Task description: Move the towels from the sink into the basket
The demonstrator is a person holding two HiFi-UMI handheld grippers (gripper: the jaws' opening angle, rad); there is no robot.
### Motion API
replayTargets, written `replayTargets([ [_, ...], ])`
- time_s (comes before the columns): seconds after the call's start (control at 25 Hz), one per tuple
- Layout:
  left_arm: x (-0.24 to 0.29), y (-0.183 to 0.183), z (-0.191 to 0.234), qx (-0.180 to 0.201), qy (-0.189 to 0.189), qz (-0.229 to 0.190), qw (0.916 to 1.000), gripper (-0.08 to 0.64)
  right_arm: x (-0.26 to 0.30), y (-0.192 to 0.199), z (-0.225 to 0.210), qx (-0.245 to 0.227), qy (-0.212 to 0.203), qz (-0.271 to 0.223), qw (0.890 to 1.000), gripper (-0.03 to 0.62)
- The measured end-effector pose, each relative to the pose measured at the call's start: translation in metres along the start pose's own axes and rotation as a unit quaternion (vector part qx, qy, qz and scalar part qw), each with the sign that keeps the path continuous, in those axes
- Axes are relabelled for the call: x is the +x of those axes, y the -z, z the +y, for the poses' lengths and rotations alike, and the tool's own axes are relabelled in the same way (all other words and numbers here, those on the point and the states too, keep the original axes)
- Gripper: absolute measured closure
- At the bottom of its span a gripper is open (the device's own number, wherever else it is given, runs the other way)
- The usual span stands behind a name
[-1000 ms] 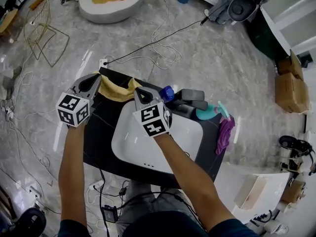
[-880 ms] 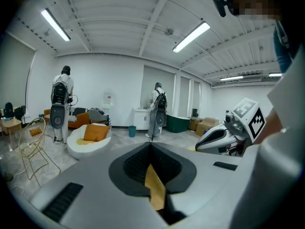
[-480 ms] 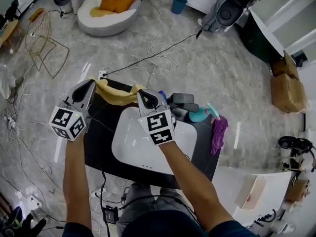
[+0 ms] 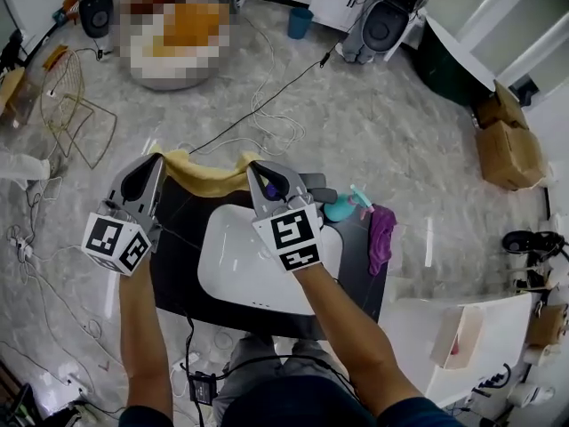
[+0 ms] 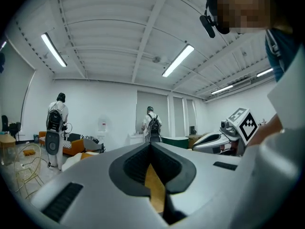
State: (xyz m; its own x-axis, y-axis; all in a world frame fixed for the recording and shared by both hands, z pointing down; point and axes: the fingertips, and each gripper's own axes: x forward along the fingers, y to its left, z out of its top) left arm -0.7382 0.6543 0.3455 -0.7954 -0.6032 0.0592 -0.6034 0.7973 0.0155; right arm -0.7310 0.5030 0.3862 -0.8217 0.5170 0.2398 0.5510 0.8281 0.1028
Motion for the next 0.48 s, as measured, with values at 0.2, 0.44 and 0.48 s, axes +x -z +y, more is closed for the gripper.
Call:
replayTargets([
  [0.2, 0.006, -0.033, -0.028, 0.018, 0.019, -0.022, 0.9994, 0.554, -0.034, -0.027, -0.024, -0.005, 0.029, -0.022, 0.999, 0.581],
  [0.44, 0.017, -0.060, -0.063, 0.030, 0.050, -0.043, 0.9974, 0.554, -0.073, -0.048, -0.049, -0.011, 0.064, -0.039, 0.997, 0.581],
  [0.48, 0.019, -0.063, -0.069, 0.030, 0.057, -0.045, 0.9969, 0.554, -0.081, -0.050, -0.053, -0.011, 0.071, -0.041, 0.997, 0.581],
])
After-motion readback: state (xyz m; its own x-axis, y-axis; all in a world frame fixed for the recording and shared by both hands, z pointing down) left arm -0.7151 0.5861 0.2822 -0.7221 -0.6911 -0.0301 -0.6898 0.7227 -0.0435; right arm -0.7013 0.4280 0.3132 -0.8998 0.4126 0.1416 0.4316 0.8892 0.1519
